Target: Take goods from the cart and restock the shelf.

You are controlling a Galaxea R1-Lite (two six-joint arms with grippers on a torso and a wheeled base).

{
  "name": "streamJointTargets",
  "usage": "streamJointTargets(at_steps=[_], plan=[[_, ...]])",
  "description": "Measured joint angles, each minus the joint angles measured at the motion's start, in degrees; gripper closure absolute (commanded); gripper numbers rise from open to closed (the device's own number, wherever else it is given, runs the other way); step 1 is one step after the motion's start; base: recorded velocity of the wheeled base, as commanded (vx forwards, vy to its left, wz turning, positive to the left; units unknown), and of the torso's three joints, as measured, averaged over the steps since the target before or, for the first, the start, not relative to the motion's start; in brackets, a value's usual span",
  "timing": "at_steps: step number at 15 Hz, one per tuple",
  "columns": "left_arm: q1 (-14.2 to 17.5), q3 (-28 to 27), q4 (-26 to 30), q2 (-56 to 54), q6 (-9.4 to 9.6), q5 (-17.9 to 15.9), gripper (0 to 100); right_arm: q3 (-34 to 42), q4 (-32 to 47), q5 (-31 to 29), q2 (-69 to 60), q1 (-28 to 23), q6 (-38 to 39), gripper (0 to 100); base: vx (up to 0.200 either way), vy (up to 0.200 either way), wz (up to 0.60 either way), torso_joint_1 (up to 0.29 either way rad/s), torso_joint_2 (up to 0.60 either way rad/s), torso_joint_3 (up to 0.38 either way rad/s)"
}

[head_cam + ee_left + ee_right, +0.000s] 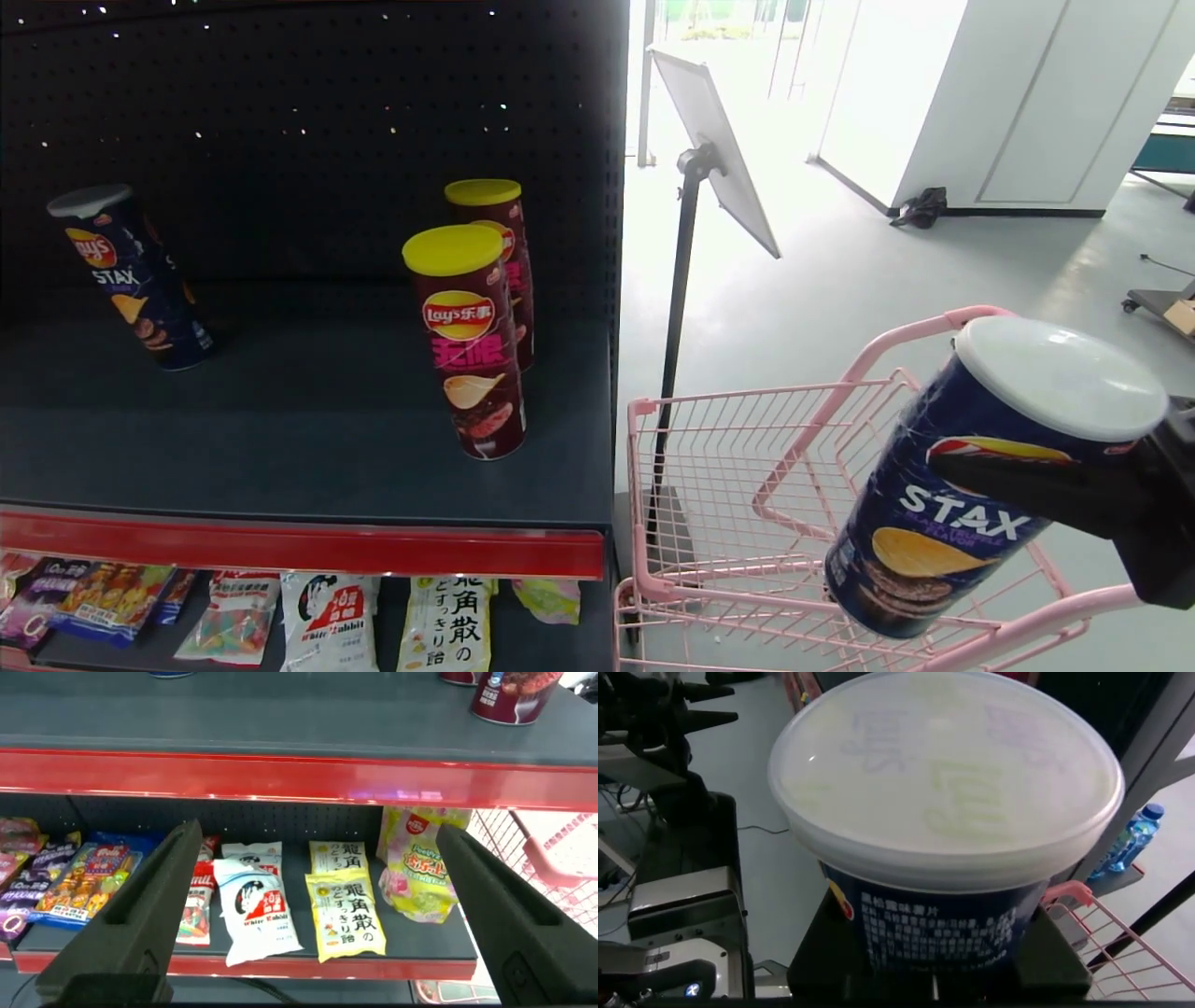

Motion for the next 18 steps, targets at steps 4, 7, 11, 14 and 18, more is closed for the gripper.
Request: streamJointTargets(at_steps=[4, 7, 11, 14, 18], plan=[[0.0, 0.0, 0.0, 0.0, 0.0, -0.02, 0, 0.6, -0.07, 0.11, -1.19, -1.71, 0.66, 100, 0.0, 0.0, 0.0, 0.0, 0.0, 0.0], [0.02, 0.0, 0.0, 0.0, 0.0, 0.0, 0, 1.56, -0.07, 0.79, -2.76, -6.08, 1.56, 100, 0.0, 0.0, 0.0, 0.0, 0.0, 0.0], [0.0, 0.0, 0.0, 0.0, -0.02, -0.02, 0, 5.86, 0.09, 1.12, -6.29, -8.7, 1.69, 100, 0.0, 0.0, 0.0, 0.0, 0.0, 0.0], [0.0, 0.0, -0.02, 0.0, 0.0, 0.0, 0, 7.9, 0.17, 0.66, -9.2, -9.45, 1.67, 100, 0.0, 0.0, 0.0, 0.0, 0.0, 0.0], [0.02, 0.0, 0.0, 0.0, 0.0, 0.0, 0, 9.14, 0.41, -0.95, -12.58, -9.56, 1.87, 100, 0.0, 0.0, 0.0, 0.0, 0.0, 0.0]])
